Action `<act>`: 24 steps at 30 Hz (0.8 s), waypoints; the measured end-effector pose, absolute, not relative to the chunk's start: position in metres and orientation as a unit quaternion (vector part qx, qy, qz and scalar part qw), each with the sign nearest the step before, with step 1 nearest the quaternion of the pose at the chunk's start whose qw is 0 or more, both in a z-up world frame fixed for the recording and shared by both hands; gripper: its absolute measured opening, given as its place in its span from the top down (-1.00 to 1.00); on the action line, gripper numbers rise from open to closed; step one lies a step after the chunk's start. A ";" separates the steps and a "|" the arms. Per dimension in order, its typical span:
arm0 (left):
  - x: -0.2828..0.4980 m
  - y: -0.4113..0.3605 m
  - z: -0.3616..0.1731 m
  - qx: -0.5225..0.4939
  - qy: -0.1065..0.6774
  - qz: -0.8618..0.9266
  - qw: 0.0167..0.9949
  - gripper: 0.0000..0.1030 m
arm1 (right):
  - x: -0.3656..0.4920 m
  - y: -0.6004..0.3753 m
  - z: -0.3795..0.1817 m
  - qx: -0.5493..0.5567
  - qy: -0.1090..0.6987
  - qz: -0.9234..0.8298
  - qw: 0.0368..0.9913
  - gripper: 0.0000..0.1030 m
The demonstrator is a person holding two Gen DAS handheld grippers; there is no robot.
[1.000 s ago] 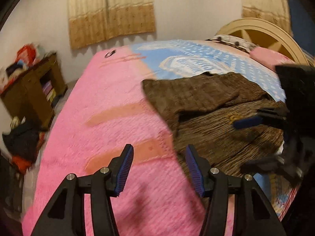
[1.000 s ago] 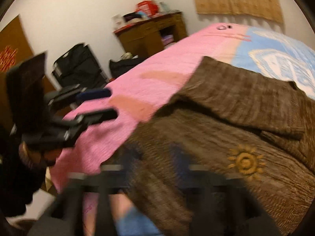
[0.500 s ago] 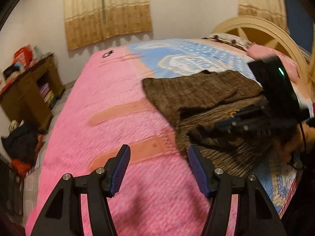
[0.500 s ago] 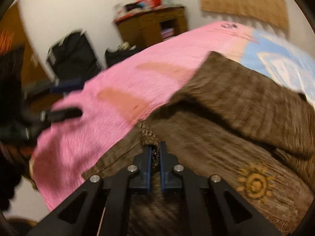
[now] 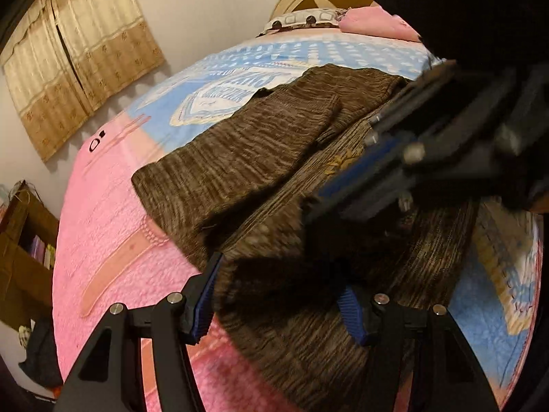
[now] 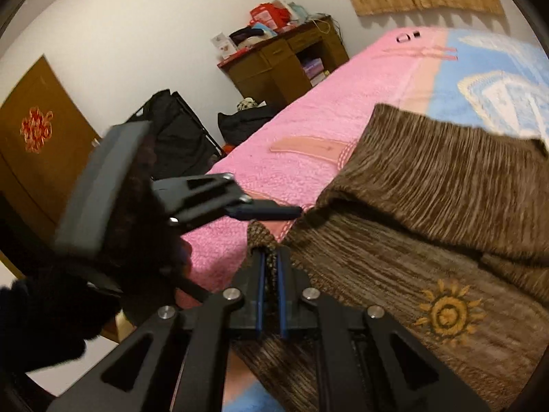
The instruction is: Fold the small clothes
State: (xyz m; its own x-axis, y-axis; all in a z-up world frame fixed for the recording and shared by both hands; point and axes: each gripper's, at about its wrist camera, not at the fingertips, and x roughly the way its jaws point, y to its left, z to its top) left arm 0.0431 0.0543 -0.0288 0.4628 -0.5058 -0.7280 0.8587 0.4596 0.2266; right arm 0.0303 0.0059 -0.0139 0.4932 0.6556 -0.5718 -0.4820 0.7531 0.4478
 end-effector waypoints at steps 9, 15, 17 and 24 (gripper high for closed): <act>0.057 0.068 -0.015 0.117 0.340 -0.404 0.841 0.58 | -0.021 -0.083 -0.003 0.221 0.304 0.241 0.895 -0.55; 0.058 0.071 -0.022 0.075 0.360 -0.387 0.846 0.58 | -0.099 -0.181 0.002 0.113 0.316 0.047 0.941 -0.55; 0.060 0.068 -0.026 0.073 0.366 -0.383 0.845 0.58 | -0.115 -0.191 -0.004 0.064 0.343 0.023 0.937 -0.55; 0.054 0.050 -0.038 0.139 0.378 -0.367 0.838 0.58 | -0.117 -0.173 -0.037 -0.132 0.391 0.028 0.910 -0.51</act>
